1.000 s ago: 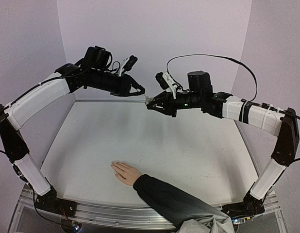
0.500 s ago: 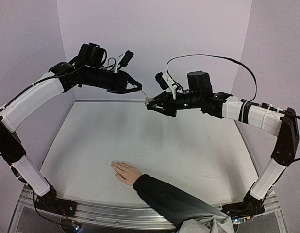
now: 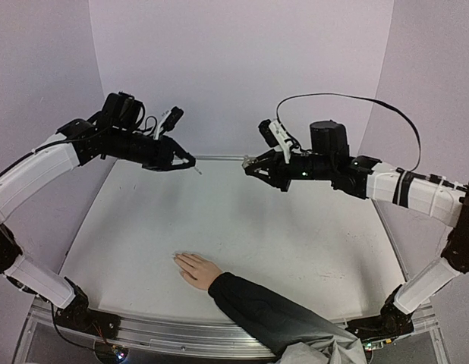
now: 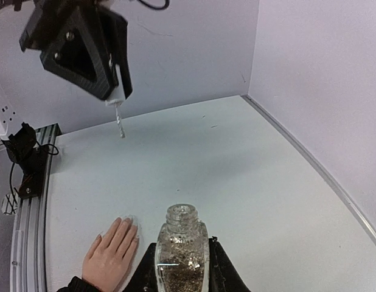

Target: Paint the nails

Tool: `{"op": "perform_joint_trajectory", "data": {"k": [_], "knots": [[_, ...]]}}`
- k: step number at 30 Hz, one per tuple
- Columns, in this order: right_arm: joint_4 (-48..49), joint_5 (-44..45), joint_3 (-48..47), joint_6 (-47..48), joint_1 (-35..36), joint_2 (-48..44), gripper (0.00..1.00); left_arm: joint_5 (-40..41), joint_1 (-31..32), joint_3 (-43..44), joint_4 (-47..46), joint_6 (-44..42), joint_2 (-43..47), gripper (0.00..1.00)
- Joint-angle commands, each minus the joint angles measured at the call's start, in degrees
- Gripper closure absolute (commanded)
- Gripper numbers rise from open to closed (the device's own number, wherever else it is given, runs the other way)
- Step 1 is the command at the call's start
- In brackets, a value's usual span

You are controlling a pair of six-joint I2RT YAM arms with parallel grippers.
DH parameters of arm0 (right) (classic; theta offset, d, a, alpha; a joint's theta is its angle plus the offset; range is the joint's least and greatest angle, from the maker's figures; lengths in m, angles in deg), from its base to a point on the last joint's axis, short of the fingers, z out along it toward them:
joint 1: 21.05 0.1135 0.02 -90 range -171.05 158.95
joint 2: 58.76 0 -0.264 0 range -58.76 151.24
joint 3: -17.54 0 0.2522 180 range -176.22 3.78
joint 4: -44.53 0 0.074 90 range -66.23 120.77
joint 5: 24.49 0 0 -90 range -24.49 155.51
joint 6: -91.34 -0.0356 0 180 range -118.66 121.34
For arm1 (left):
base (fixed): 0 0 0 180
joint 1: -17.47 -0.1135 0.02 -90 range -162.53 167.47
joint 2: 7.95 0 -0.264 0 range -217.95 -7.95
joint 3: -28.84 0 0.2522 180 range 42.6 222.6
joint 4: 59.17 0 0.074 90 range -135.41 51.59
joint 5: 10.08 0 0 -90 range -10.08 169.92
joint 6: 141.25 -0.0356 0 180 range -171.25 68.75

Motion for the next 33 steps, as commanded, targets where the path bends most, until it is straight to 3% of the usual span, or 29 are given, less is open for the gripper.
{"op": "perform_joint_trajectory", "data": {"k": [1, 13, 21, 33], "knots": [[6.56, 7.35, 4.21, 0.36, 0.29, -9.10, 1.00, -1.12, -0.85, -8.98, 0.09, 2.85, 6.84, 1.00], [10.06, 16.38, 10.74, 1.54, 0.35, -20.57, 1.00, 2.66, -0.84, -37.09, -6.88, 8.35, 15.83, 1.00], [8.39, 19.86, 12.07, 1.64, 0.34, -24.02, 1.00, 3.57, -0.94, -44.66, -11.63, 10.56, 17.24, 1.00], [7.73, 21.05, 12.37, 2.86, 0.34, -23.98, 1.00, 2.96, -0.68, -47.45, -14.82, 11.99, 12.62, 1.00]]}}
